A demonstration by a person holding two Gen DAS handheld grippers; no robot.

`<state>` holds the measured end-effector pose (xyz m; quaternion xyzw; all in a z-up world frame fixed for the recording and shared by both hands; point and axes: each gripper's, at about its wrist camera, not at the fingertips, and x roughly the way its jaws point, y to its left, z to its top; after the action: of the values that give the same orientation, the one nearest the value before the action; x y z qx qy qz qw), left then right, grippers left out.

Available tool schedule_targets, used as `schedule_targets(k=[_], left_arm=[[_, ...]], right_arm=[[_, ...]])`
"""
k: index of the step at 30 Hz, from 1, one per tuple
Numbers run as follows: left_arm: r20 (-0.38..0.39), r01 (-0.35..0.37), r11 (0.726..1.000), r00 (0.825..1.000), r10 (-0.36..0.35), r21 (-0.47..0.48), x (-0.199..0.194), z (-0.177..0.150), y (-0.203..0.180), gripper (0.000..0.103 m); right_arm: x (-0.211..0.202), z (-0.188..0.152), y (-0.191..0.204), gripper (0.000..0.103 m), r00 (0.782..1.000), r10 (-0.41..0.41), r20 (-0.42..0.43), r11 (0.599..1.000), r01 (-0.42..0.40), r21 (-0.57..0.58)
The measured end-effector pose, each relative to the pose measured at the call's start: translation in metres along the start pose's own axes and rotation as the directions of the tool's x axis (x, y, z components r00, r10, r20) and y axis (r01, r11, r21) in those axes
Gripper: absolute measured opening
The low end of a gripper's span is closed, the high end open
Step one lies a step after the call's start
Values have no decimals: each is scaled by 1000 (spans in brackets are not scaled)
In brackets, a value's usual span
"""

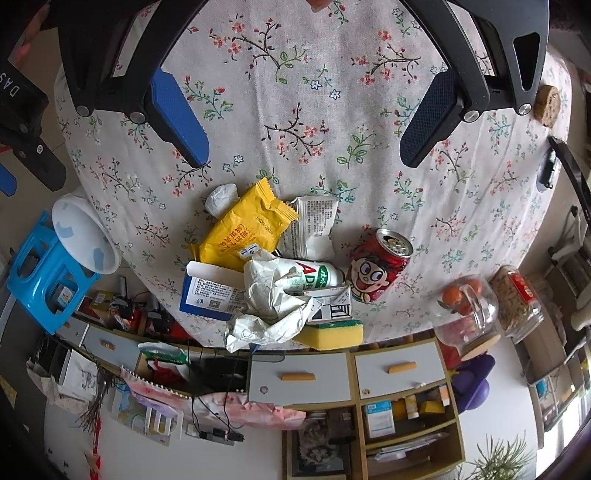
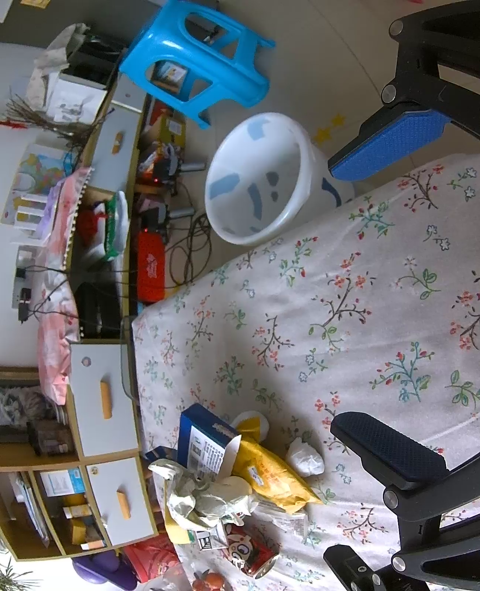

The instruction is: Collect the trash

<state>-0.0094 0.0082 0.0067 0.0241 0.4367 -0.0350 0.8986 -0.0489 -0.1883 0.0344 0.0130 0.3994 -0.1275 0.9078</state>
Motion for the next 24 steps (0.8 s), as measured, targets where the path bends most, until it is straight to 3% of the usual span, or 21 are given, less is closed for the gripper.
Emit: schedule_targets(k=[24], left_arm=[[0,2,1000,1000,-2,0,0,0,0,103]], right_arm=[[1,0,1,103,1000,-2,-3,1000,2,5]])
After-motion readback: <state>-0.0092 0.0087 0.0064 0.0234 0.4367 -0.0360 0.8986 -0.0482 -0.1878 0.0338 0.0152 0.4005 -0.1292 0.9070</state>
